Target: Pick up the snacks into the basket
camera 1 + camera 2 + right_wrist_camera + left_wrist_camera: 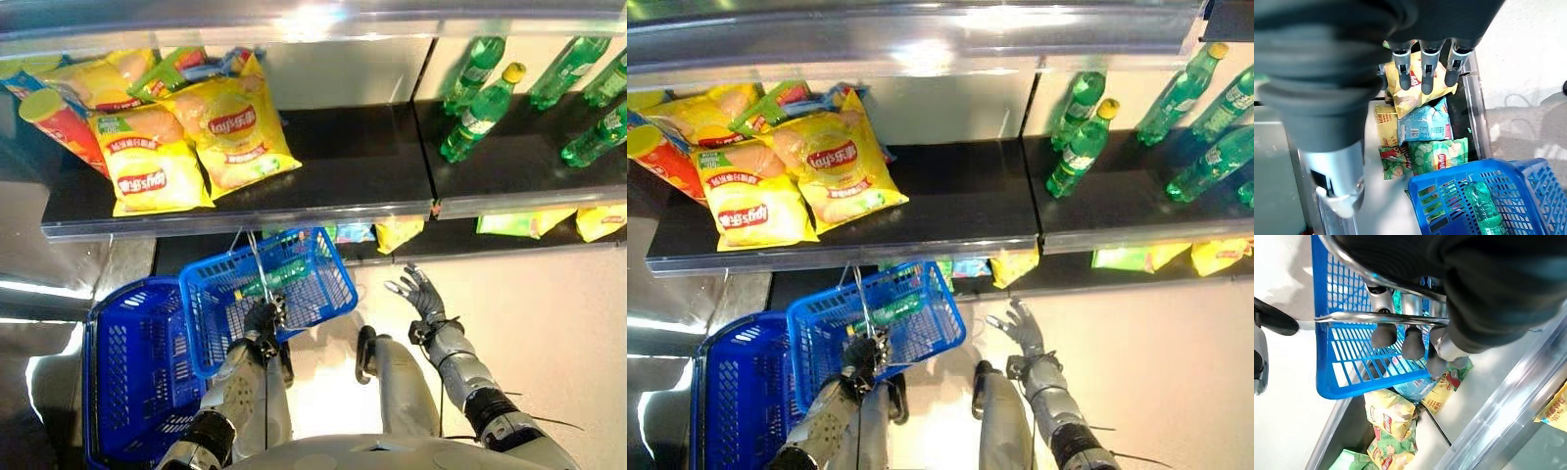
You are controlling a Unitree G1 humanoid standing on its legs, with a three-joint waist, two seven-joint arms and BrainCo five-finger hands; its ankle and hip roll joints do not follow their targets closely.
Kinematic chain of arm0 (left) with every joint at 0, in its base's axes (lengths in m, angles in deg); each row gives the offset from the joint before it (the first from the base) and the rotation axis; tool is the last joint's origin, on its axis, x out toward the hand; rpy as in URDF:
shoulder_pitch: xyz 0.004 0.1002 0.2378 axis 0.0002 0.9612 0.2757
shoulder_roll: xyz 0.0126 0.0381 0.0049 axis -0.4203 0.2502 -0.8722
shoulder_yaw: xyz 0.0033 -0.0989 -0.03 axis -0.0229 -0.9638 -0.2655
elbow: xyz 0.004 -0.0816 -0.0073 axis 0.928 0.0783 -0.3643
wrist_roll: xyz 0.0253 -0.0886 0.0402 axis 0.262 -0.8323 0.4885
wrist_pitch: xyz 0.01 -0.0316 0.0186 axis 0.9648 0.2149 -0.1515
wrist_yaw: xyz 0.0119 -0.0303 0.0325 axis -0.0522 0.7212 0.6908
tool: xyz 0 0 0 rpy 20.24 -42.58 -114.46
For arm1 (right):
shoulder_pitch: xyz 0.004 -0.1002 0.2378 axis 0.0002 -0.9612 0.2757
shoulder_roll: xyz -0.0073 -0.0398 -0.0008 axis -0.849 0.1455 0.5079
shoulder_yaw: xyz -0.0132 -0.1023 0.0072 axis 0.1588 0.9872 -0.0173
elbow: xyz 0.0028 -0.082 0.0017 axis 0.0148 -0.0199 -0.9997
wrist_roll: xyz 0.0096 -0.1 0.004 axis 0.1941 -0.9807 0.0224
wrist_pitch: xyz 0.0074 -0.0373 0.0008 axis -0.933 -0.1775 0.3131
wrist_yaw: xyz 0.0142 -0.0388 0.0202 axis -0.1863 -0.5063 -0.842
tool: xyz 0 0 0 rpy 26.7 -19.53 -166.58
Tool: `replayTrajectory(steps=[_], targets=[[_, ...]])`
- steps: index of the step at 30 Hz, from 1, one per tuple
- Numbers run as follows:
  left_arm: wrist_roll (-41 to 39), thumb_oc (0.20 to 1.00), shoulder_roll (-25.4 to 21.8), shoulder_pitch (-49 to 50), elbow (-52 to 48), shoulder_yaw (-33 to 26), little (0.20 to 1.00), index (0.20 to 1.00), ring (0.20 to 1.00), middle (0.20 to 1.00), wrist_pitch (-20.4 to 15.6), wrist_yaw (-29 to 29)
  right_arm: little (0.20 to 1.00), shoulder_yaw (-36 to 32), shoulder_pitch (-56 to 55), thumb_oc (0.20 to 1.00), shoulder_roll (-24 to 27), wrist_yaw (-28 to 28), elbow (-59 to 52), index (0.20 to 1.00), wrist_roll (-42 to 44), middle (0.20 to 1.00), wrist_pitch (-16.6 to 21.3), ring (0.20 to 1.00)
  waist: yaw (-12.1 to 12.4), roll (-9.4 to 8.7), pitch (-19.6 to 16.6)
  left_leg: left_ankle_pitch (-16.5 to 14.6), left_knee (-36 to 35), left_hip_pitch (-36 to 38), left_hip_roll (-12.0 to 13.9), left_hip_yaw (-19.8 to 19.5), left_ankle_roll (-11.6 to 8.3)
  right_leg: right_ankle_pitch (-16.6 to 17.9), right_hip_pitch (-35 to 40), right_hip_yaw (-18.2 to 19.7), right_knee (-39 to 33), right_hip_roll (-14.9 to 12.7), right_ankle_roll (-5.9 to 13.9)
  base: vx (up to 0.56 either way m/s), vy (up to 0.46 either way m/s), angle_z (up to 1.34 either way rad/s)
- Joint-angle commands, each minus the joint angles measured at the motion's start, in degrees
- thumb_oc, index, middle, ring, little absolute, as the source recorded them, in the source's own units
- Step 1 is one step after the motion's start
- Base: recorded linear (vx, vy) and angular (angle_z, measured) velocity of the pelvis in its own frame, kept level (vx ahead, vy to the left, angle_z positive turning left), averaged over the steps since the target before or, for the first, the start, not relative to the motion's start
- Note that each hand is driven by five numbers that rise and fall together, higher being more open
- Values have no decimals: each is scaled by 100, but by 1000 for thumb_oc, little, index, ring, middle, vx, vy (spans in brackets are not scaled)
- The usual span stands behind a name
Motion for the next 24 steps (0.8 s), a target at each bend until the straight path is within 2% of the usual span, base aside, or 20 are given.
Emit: replayTrajectory(steps=[1,6,7,10,12,13,14,16,17,19,20,21,24], targets=[[-197,200,186,122,-737,157,200,200,200,200,-503,-90,1000,52,79,1000,85,148,-335,1000,214,1000,393,1000,-26,64,-253,-69,304,-257,49,-27,307,306,88,49,-86,-225,392,0,0,0],[-217,200,158,157,-776,81,200,200,200,200,-527,-94,1000,182,-46,1000,220,-15,-818,1000,79,1000,436,1000,-21,45,-257,-124,427,-357,65,-30,321,206,-47,52,87,-252,371,15,-2,0],[-217,200,145,180,-779,77,200,200,200,200,-524,-114,1000,234,-89,1000,295,-87,-942,1000,12,1000,432,1000,-17,41,-229,-306,555,-321,80,-62,269,39,-20,83,217,-255,420,63,-8,1],[-240,200,105,202,-795,62,200,200,200,200,-527,-177,1000,381,-168,1000,577,-226,-1332,1000,-307,1000,444,1000,-16,26,-212,-323,618,-398,97,-72,262,11,-96,86,273,-246,415,24,-8,2],[-212,200,20,230,-792,48,200,200,200,200,-508,-289,1000,503,-329,1000,1061,-572,-2014,1000,-473,1000,478,1000,-16,-15,-205,-330,649,-476,106,-90,258,-22,-172,63,317,-247,412,14,-23,5],[-210,200,-42,255,-792,59,200,200,200,200,-496,-355,1000,556,-465,1000,1295,-1015,-2454,1000,4,1000,475,1000,-14,-47,-217,-323,655,-494,120,-90,248,-29,-179,39,320,-258,420,0,0,0],[-210,200,-41,256,-792,61,200,200,200,200,-496,-356,1000,553,-469,1000,1300,-1019,-2459,1000,9,1000,473,1000,-14,-44,-220,-324,656,-496,120,-91,248,-30,-180,38,321,-258,420,32,-21,2],[-225,200,-115,325,-848,83,200,200,200,200,-461,-464,1000,589,-663,1000,1622,-1604,-3066,1000,758,1000,409,1000,-14,-88,-221,-311,609,-448,124,-102,229,-37,-144,19,306,-265,432,20,-9,0],[-242,200,-162,362,-888,106,200,200,200,200,-436,-528,1000,640,-750,1000,1809,-2028,-3378,1000,1316,1000,253,1000,-17,-106,-228,-306,590,-431,126,-104,219,-30,-110,4,279,-261,445,38,-16,1],[-278,200,-200,414,-937,150,200,200,200,200,-405,-614,1000,595,-900,1000,2035,-2437,-3869,1000,2101,1000,125,1000,-22,-137,-242,-302,572,-418,130,-106,200,-23,-81,-3,247,-262,462,18,-7,1],[-278,200,-198,415,-937,152,200,200,200,200,-405,-614,1000,591,-904,1000,2039,-2438,-3872,1000,2104,1000,122,1000,-21,-135,-243,-303,572,-418,131,-106,200,-23,-81,-3,247,-262,462,31,-5,5],[-345,200,-264,534,-1084,168,200,200,200,200,-383,-746,1000,442,-1077,1000,2348,-2954,-4637,1000,3022,1000,-58,1000,-30,-177,-258,-292,540,-401,139,-111,170,-17,-72,-8,230,-261,484,20,-1,5],[-408,200,-277,586,-1114,184,200,200,200,200,-352,-814,1000,259,-1133,1000,2398,-3070,-4871,1000,3442,1000,-85,1000,-34,-192,-265,-294,523,-394,141,-107,163,-14,-77,-7,222,-263,499,10,0,1]])
